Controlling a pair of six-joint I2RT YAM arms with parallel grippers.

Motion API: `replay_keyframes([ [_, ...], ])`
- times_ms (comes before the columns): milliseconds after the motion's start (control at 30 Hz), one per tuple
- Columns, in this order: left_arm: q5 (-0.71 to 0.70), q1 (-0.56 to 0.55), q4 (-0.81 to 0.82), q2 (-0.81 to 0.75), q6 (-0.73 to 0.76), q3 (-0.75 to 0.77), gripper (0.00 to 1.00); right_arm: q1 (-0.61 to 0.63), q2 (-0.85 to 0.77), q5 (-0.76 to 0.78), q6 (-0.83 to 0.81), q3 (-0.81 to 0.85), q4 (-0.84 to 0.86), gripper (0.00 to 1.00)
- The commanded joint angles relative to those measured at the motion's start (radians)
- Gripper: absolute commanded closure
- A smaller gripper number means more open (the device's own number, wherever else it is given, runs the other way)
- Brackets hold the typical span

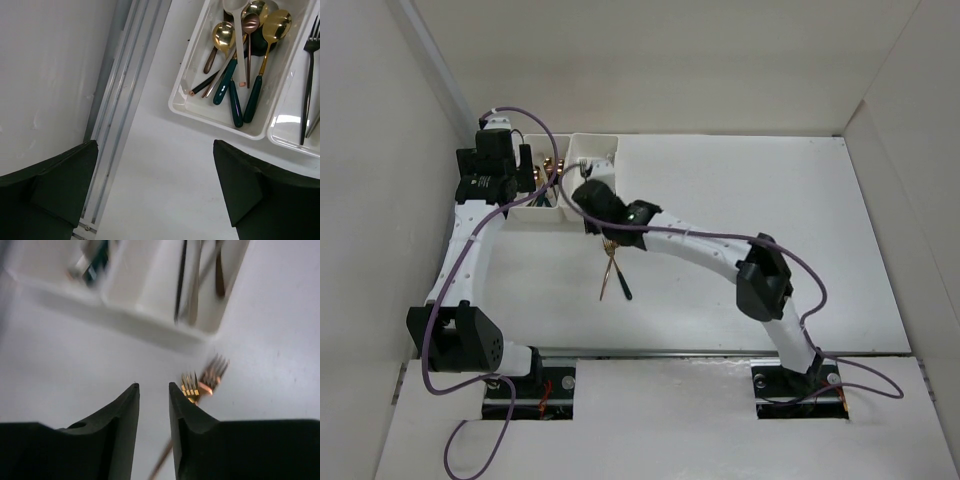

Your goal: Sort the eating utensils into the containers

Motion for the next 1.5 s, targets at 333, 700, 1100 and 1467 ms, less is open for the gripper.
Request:
replay_keyframes([
  [333, 0.013, -0.003, 0.024, -0.067, 0.000, -0.004, 0.00, 0.071, 0.090, -0.181, 0.126, -0.160, -0.196, 0.52],
  [700, 0.013, -0.003, 0.024, -0.095, 0.000, -0.024, 0.00, 0.071, 0.211, -0.247, 0.160, -0.149, -0.193, 0.56],
  [1100, -0.006, -0.003, 0.014, -0.095, 0.000, -0.024, 0.00, 0.039, 0.265, -0.121, 0.264, -0.190, -0.303, 0.95],
  [1467, -0.015, -0.003, 0.014, -0.104, 0.000, -0.024, 0.00, 0.019, -0.020, -0.046, 0.266, -0.552, -0.207, 1.00],
])
